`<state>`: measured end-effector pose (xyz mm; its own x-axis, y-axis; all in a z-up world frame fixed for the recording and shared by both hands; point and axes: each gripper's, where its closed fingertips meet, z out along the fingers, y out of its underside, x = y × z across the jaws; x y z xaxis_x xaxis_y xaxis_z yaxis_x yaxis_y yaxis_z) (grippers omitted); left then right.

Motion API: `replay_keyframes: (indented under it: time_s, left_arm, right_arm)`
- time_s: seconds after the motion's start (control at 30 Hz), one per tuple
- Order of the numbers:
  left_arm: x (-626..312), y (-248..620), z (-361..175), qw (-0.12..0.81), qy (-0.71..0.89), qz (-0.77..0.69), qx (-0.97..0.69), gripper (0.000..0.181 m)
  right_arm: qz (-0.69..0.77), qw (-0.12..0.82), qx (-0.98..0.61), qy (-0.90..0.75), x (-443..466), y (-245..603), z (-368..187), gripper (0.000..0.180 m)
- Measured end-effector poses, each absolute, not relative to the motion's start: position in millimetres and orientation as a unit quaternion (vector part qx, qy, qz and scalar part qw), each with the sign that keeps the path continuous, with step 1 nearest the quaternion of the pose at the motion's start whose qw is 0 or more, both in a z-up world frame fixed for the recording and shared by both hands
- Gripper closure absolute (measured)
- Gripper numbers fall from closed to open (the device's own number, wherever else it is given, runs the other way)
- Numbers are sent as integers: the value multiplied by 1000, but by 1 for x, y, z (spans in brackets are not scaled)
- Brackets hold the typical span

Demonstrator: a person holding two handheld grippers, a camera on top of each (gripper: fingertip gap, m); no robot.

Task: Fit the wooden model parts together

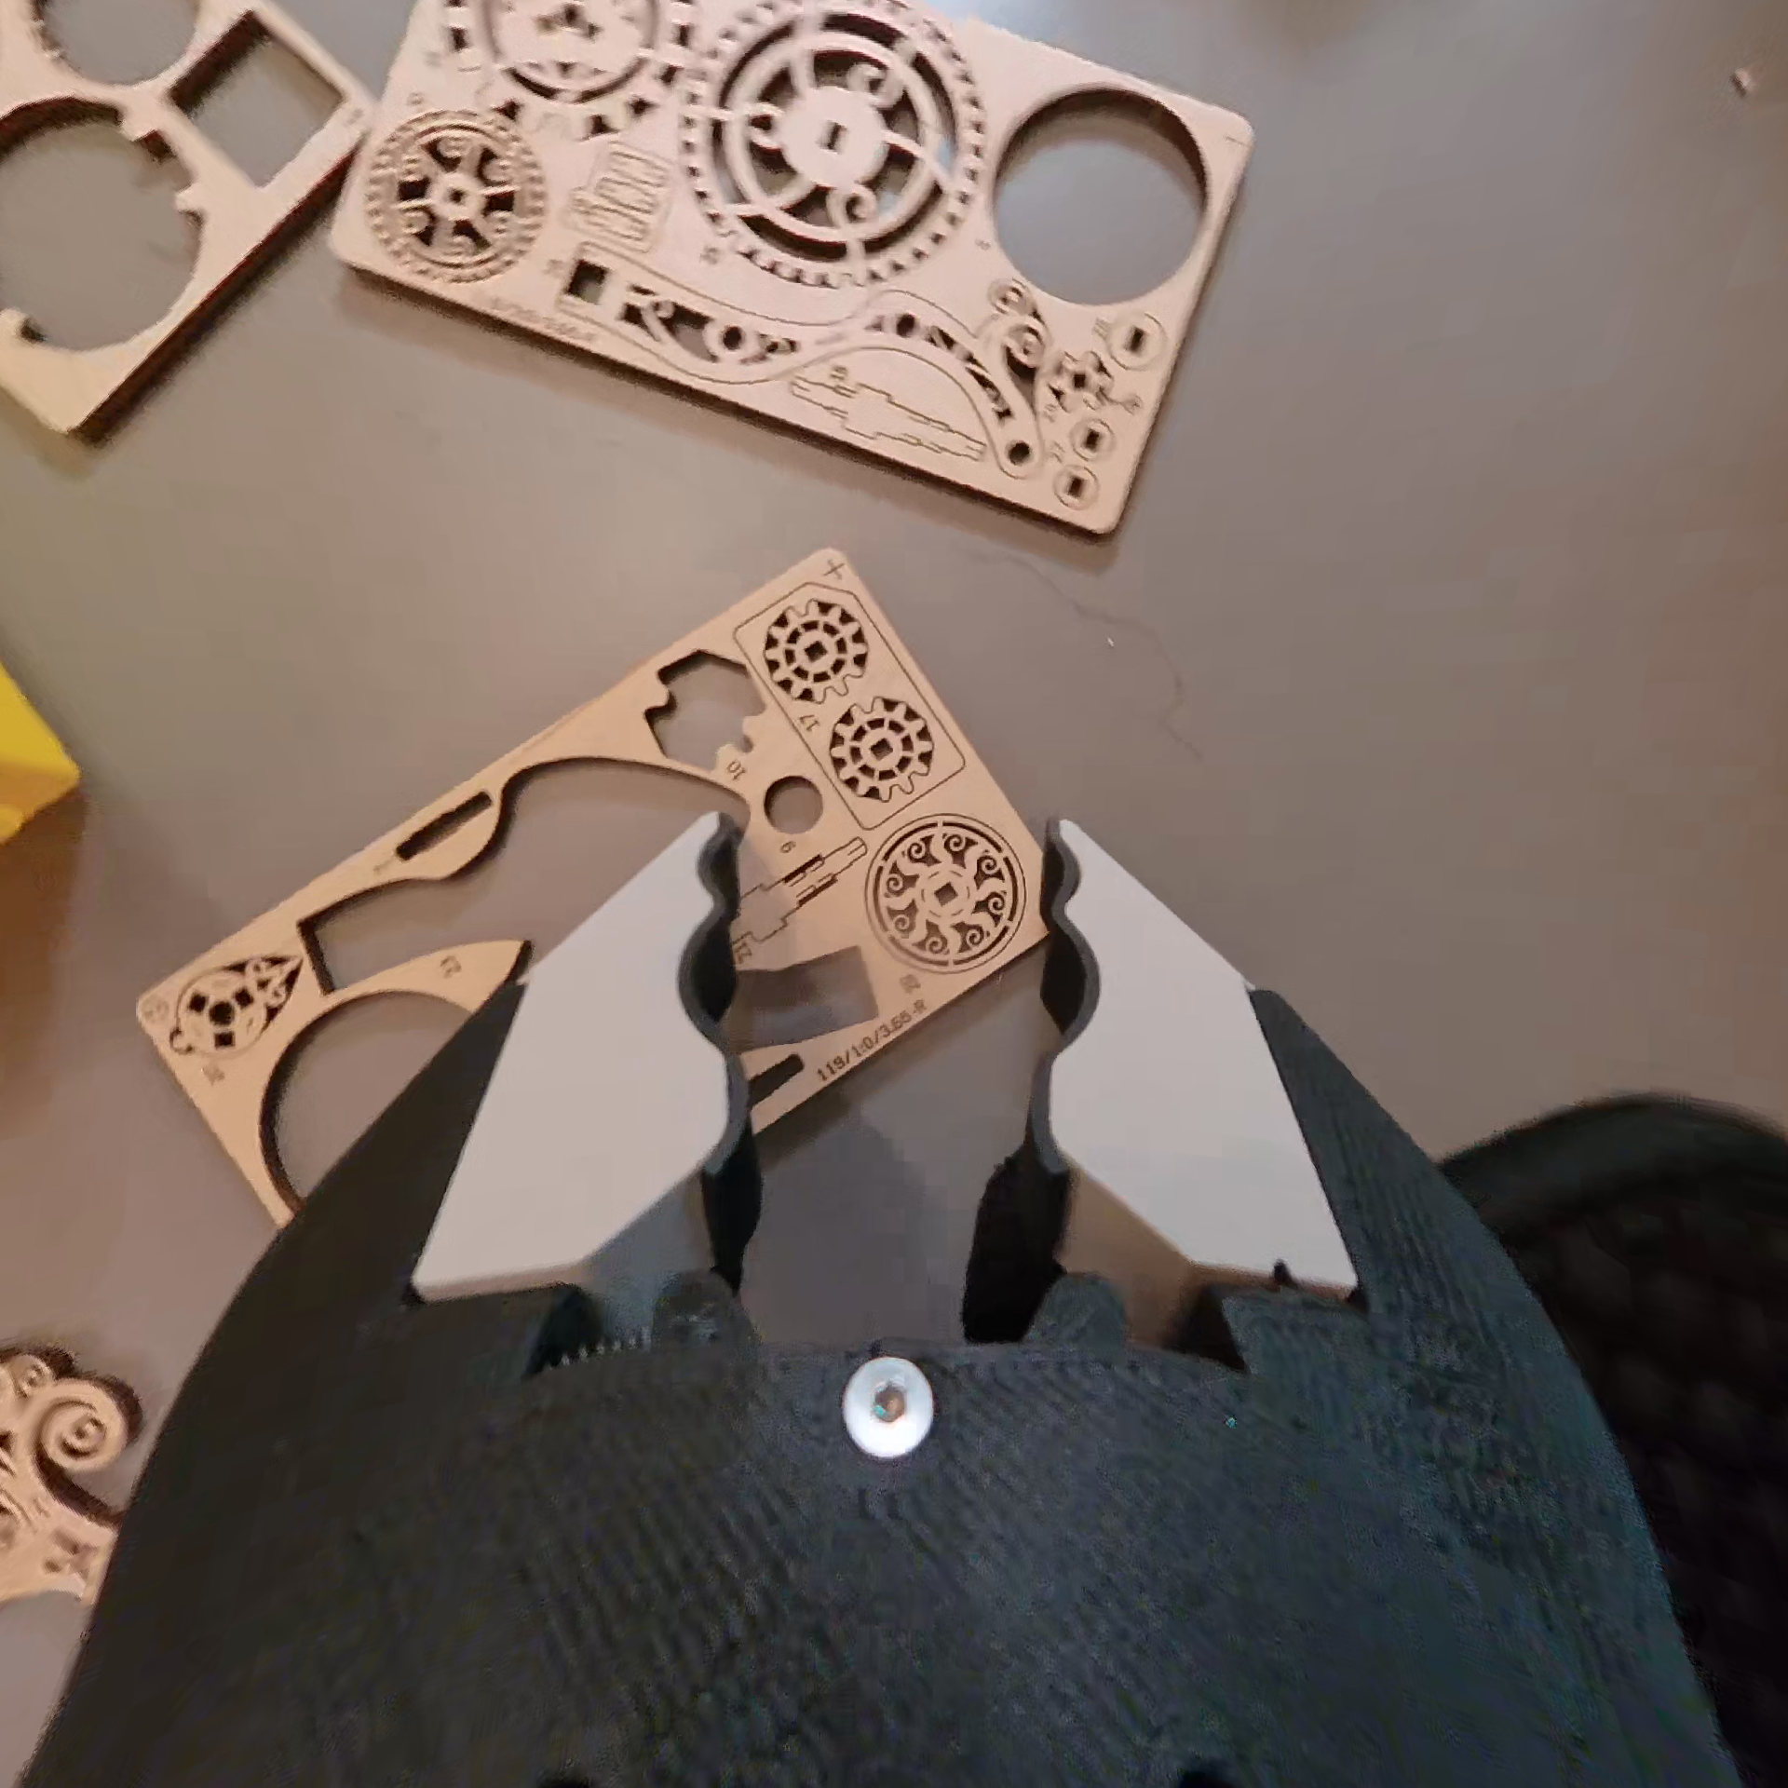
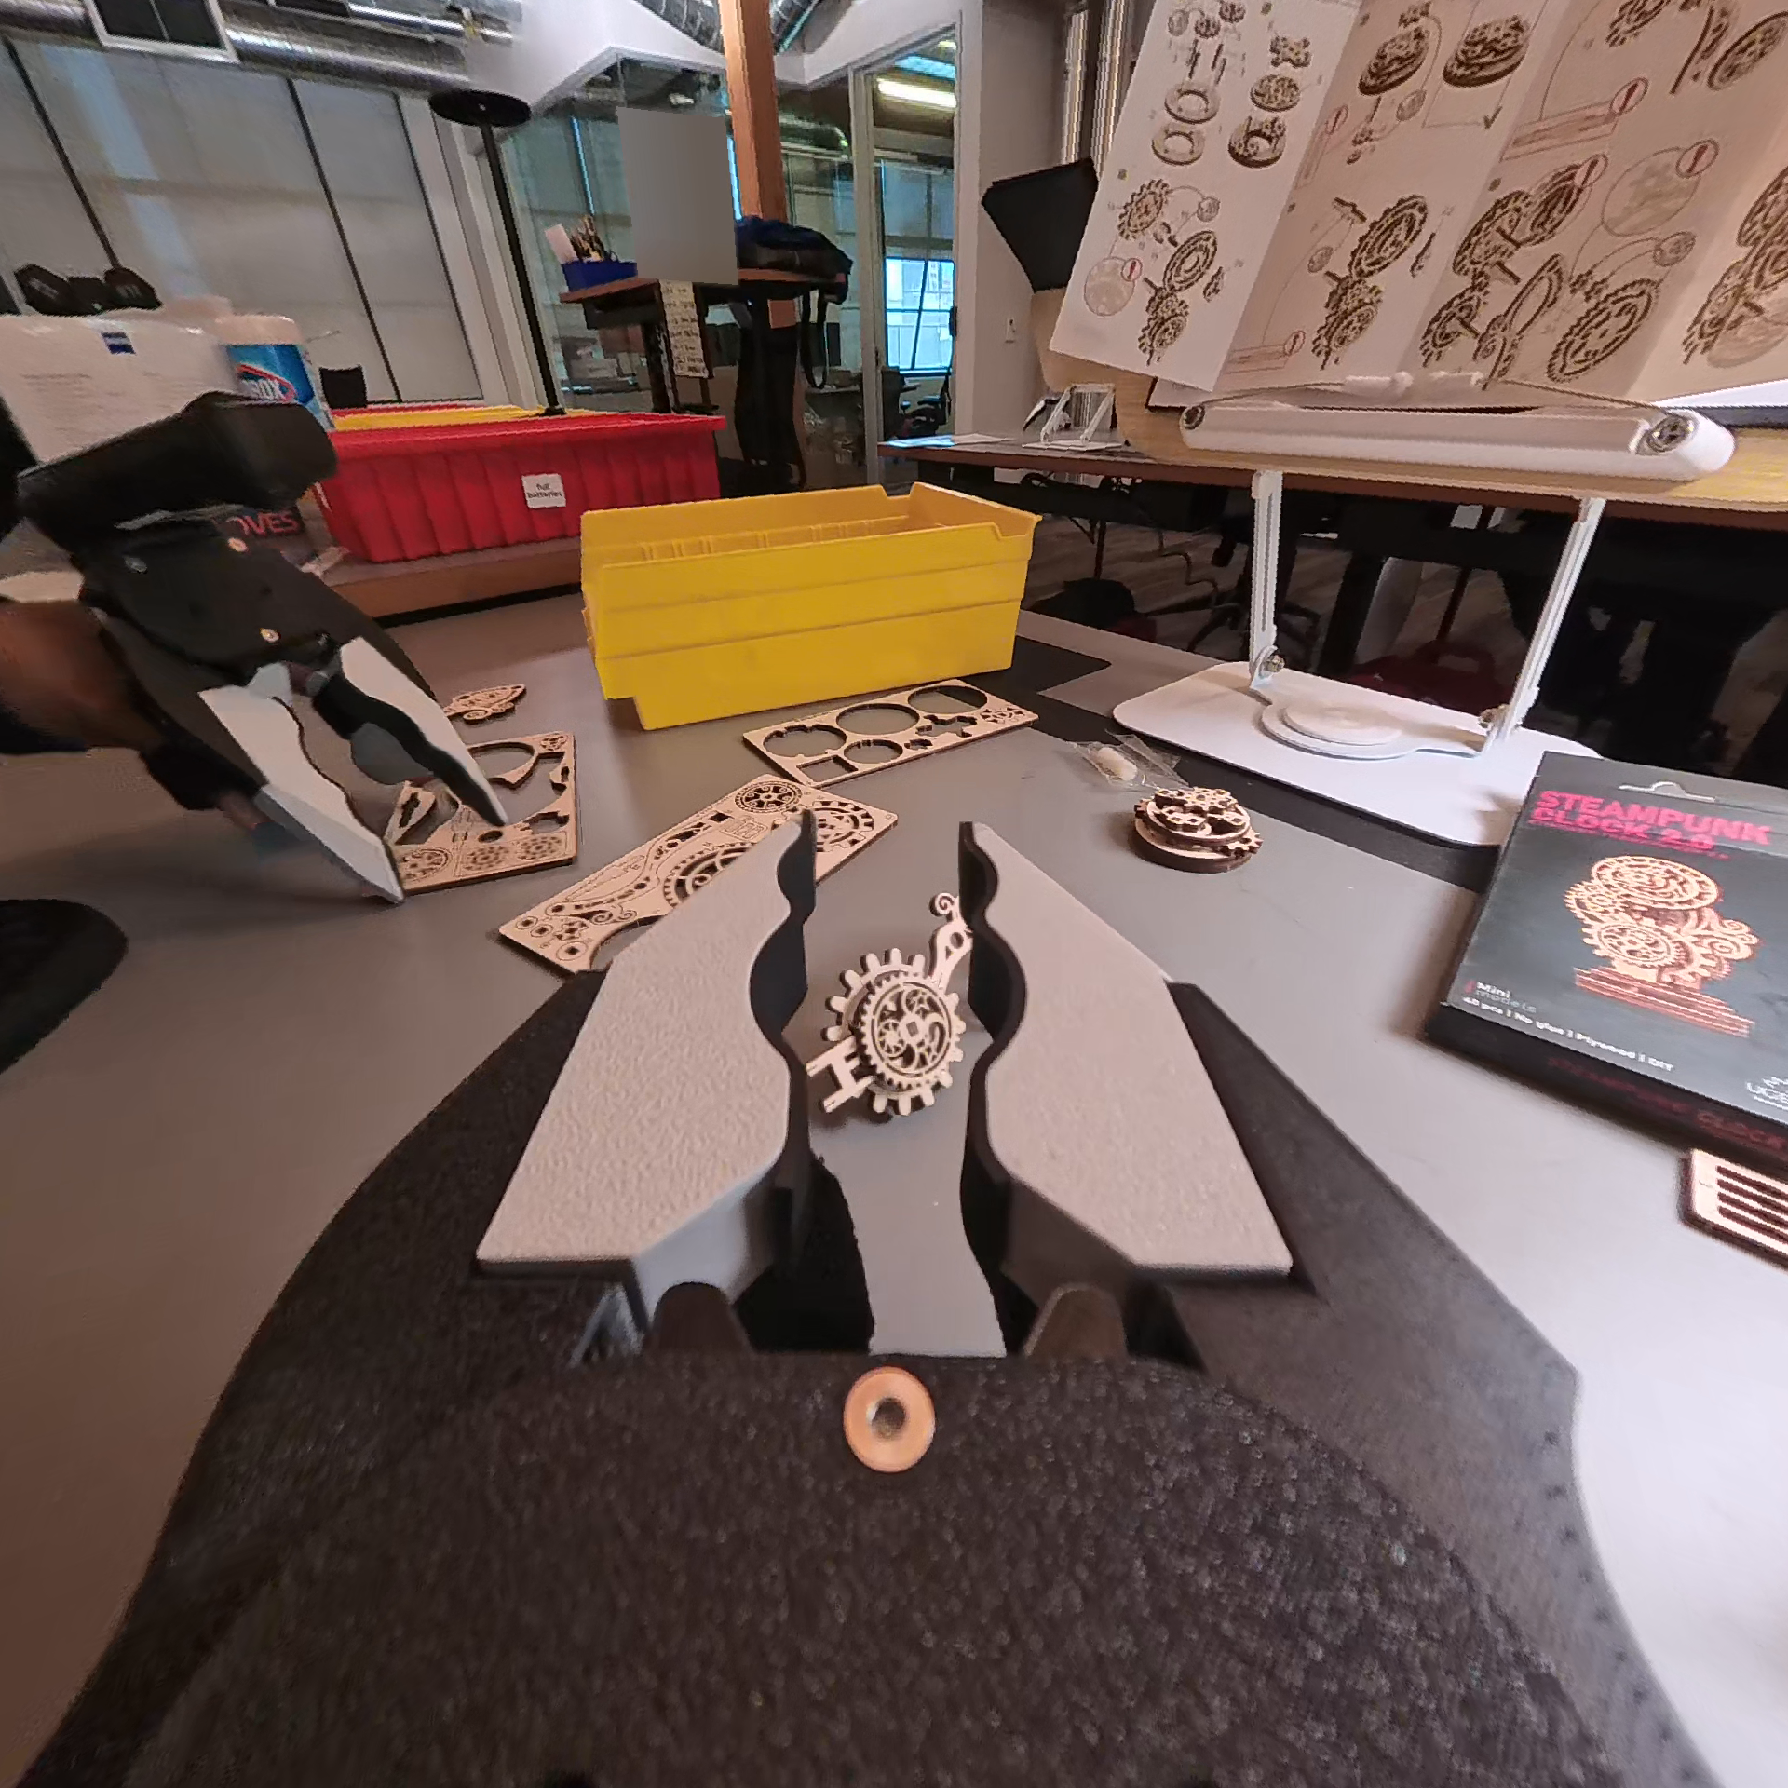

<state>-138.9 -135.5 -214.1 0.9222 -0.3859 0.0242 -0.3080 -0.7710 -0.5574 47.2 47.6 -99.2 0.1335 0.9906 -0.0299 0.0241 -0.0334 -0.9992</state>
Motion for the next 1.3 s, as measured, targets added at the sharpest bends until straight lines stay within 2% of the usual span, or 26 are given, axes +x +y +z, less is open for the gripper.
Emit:
replay_keyframes:
  time_s: [0.03, 0.3, 0.43, 0.5, 0.53, 0.67, 0.73, 0.83, 0.93, 0.97, 1.07, 1.13, 1.3]
  left_arm:
    - [-138, -140, -214, 273, 216, -74, -935, 120]
    - [-130, -181, -214, 191, 440, -126, -869, 121]
    - [-141, -194, -208, 192, 441, -139, -866, 124]
    - [-141, -189, -194, 242, 393, -160, -872, 113]
    - [-137, -182, -182, 290, 373, -168, -865, 114]
    - [-135, -144, -95, 566, 279, -115, -767, 121]
    - [-142, -134, -49, 670, 222, -68, -705, 118]
    - [-148, -121, -5, 755, 164, -24, -634, 103]
    - [-145, -95, 6, 767, 130, -54, -626, 87]
    - [-145, -84, 6, 763, 120, -58, -633, 90]
    - [-139, -51, 10, 747, 103, -88, -651, 137]
    - [-134, -24, 26, 754, 100, -91, -643, 155]
    - [-125, 72, 69, 752, 118, -34, -647, 175]
  right_arm:
    - [467, 517, -546, -464, 47, 47, -99, 153]
    - [457, 517, -557, -463, 46, 52, -107, 153]
    - [455, 523, -553, -463, 45, 52, -107, 153]
    - [452, 525, -550, -466, 43, 50, -108, 153]
    - [450, 526, -549, -468, 42, 50, -108, 152]
    - [449, 522, -548, -476, 36, 48, -111, 151]
    - [452, 519, -546, -478, 33, 45, -111, 151]
    - [457, 516, -538, -485, 31, 39, -110, 151]
    - [459, 521, -525, -493, 32, 32, -106, 149]
    - [456, 522, -522, -497, 33, 30, -105, 147]
    - [454, 530, -510, -503, 35, 27, -100, 146]
    - [457, 530, -505, -505, 36, 26, -97, 151]
    - [456, 538, -511, -491, 41, 32, -90, 164]
